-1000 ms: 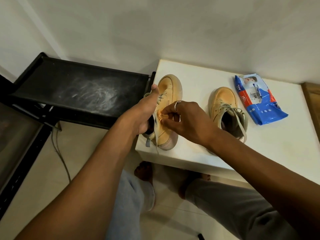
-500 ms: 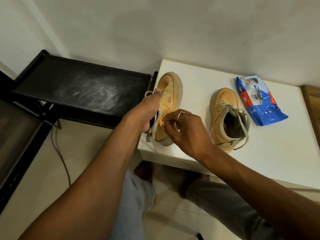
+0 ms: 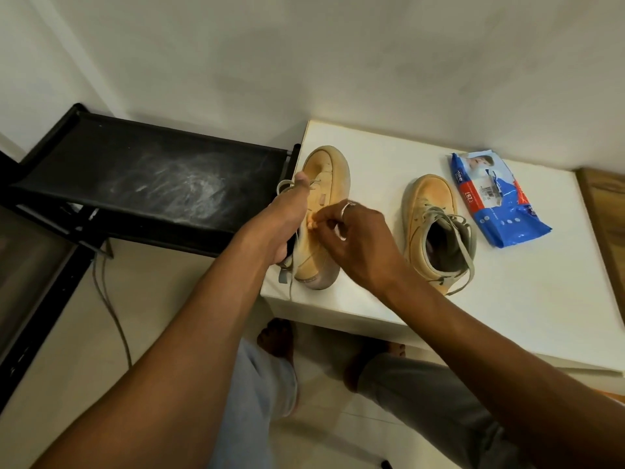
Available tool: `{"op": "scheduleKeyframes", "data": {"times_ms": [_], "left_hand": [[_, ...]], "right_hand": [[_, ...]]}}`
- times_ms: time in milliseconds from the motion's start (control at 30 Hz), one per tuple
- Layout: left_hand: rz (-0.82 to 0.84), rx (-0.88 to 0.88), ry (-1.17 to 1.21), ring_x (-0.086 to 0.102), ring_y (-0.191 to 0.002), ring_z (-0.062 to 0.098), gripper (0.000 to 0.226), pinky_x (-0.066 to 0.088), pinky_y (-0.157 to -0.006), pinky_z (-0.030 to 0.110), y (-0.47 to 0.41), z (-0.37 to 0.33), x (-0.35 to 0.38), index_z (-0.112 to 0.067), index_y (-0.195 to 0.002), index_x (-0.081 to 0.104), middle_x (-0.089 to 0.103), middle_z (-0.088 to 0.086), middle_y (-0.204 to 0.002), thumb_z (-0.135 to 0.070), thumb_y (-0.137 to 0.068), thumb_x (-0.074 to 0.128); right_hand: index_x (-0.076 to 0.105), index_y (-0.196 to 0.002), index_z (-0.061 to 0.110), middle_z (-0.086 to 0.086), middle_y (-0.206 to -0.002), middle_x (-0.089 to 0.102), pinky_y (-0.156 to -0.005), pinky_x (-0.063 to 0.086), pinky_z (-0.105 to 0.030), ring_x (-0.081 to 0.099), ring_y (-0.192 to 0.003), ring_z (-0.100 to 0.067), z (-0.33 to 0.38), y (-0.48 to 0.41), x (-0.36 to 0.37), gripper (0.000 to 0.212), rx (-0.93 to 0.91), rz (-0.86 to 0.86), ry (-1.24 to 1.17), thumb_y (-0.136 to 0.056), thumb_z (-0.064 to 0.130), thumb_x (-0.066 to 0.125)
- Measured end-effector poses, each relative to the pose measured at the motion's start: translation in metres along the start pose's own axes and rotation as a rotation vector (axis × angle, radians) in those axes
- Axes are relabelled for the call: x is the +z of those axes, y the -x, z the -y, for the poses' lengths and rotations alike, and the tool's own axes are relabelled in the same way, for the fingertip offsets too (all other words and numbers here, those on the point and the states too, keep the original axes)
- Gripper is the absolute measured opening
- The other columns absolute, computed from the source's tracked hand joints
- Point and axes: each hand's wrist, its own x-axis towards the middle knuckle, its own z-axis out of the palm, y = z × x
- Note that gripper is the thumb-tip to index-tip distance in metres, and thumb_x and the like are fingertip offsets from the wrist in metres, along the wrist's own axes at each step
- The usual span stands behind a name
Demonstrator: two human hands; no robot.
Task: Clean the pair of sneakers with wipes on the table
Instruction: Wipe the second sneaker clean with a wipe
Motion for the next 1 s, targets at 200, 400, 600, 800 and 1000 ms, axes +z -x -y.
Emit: {"op": "scheduleKeyframes", "data": {"times_ms": [200,400,600,800,1000], "left_hand": [[-0.036,0.018,0.053,0.065,-0.108,0.030,0.074,0.052,-0.101,0.049,0.001,-0.002,-0.001,-0.022,-0.132,0.057,0.069,0.012,-0.119,-0.073,-0.097,0.016],[-0.041,0.019,0.077,0.068,-0.104,0.028,0.071,0.056,-0.097,0.045,0.004,-0.002,-0.002,-0.020,-0.129,0.059,0.071,0.012,-0.111,-0.068,-0.100,0.016],[0.002,-0.014,0.113,0.073,-0.095,0.031,0.073,0.059,-0.091,0.046,0.004,-0.003,0.002,-0.021,-0.121,0.064,0.076,0.012,-0.103,-0.072,-0.098,0.018],[0.000,0.001,0.086,0.070,-0.100,0.030,0.072,0.057,-0.094,0.048,0.005,-0.002,0.003,-0.024,-0.132,0.059,0.072,0.012,-0.110,-0.070,-0.099,0.016],[0.007,-0.012,0.111,0.069,-0.103,0.030,0.072,0.057,-0.093,0.045,0.008,-0.002,0.001,-0.022,-0.131,0.058,0.071,0.012,-0.113,-0.070,-0.099,0.016]], "right_hand": [[0.073,-0.110,0.022,0.006,-0.102,0.070,-0.075,0.048,-0.014,0.058,-0.082,-0.005,0.003,-0.002,0.002,0.021,-0.015,0.021,0.010,-0.093,0.030,0.064],[0.074,-0.106,0.022,0.010,-0.098,0.069,-0.072,0.045,-0.011,0.060,-0.076,-0.004,0.005,0.000,0.005,0.017,-0.069,0.083,-0.047,-0.093,0.028,0.064],[0.073,-0.088,0.020,0.017,-0.075,0.063,-0.058,0.041,-0.007,0.058,-0.067,0.001,-0.007,-0.003,-0.011,0.006,-0.006,0.158,-0.124,-0.086,0.025,0.072],[0.074,-0.100,0.019,0.014,-0.088,0.064,-0.067,0.047,-0.011,0.061,-0.074,-0.005,-0.009,-0.007,-0.003,0.015,0.014,0.020,-0.055,-0.090,0.029,0.069],[0.075,-0.096,0.020,0.016,-0.082,0.066,-0.063,0.046,-0.008,0.062,-0.073,-0.003,0.001,0.001,-0.001,0.011,-0.034,0.104,-0.139,-0.089,0.028,0.068]]}}
